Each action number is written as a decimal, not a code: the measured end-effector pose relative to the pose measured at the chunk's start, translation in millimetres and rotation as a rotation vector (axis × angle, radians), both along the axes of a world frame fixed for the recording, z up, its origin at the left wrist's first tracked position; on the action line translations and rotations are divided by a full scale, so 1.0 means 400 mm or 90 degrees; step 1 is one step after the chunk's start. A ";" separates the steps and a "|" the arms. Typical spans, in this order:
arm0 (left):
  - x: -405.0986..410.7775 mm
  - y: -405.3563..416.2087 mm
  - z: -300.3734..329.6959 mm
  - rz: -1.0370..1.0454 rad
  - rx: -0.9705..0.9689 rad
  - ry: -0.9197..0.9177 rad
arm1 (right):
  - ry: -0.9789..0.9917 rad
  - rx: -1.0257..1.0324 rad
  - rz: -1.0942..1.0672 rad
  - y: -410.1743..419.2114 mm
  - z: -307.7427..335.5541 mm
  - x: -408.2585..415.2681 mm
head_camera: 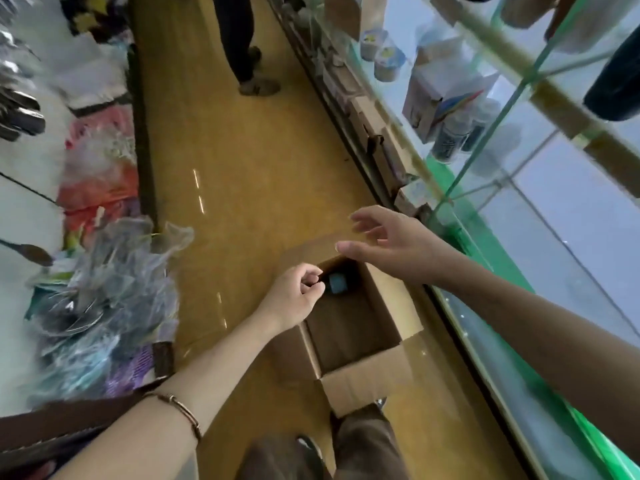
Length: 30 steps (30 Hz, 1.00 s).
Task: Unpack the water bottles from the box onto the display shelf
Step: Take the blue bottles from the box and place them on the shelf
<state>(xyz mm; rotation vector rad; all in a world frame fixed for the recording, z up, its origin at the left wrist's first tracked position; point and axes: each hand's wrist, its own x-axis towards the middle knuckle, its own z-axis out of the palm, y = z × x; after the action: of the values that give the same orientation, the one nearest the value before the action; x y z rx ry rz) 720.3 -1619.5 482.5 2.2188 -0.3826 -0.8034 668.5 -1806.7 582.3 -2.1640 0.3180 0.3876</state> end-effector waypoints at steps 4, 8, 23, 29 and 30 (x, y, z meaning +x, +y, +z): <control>0.078 -0.037 -0.144 0.043 0.032 0.088 | 0.058 -0.015 -0.003 -0.029 -0.159 0.066; 0.152 -0.064 -0.327 0.048 0.089 0.194 | 0.116 -0.085 0.016 -0.042 -0.353 0.100; 0.355 -0.147 -1.039 0.214 0.179 0.411 | 0.257 -0.138 0.029 -0.026 -1.149 0.260; 0.381 -0.174 -1.313 0.177 0.278 0.402 | 0.289 -0.144 0.071 -0.017 -1.437 0.297; 0.390 -0.183 -1.355 0.197 0.276 0.409 | 0.304 -0.132 0.063 -0.024 -1.484 0.302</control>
<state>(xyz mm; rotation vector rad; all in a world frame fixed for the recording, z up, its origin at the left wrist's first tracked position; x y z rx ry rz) 876.3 -1692.8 -59.3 2.1583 0.4746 -1.4485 789.2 -1816.5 -11.1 -2.2740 0.5362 0.9690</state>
